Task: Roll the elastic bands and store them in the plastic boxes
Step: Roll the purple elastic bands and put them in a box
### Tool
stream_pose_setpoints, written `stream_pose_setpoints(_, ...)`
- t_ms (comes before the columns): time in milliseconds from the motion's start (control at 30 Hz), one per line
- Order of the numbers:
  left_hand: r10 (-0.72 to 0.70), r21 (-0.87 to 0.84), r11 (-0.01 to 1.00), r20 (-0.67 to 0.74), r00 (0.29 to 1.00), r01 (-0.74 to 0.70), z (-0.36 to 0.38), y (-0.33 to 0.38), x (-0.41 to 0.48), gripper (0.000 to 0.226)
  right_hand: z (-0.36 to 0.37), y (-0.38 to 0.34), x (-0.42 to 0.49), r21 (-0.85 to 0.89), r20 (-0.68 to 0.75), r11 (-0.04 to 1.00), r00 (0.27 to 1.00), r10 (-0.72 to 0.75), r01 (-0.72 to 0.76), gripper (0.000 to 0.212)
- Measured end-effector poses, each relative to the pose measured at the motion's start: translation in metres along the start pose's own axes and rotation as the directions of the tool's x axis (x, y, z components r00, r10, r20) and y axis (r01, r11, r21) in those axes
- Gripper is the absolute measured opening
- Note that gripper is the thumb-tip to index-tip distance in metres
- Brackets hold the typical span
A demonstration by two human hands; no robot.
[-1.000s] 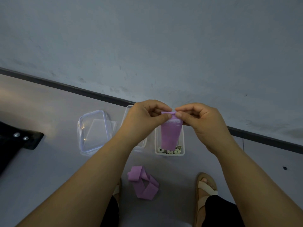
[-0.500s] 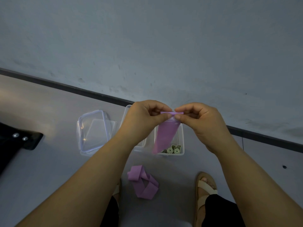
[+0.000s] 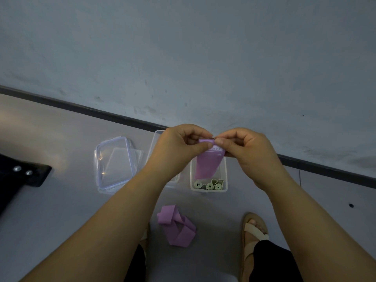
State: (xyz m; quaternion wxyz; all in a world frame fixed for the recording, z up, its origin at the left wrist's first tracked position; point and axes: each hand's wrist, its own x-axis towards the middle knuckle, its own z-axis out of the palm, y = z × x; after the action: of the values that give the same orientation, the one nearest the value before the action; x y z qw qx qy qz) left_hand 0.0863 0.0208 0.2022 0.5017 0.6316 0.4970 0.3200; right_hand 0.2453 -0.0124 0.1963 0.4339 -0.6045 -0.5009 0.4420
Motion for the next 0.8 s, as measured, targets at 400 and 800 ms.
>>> stream_pose_setpoints(400, -0.039, -0.044, 0.998, 0.026, 0.999, 0.040, -0.0002, -0.0002, -0.0007, 0.007, -0.0028, 0.0001, -0.0003, 0.011, -0.041, 0.998, 0.997, -0.059, 0.059, 0.012)
stream_pose_setpoints(800, 0.018, -0.043, 0.999, 0.002, 1.000, -0.018, -0.0010, -0.0017, 0.0014, 0.013, -0.0015, -0.0012, -0.0020, 0.022, 0.022, 1.000, 1.000, 0.003, -0.003, 0.007)
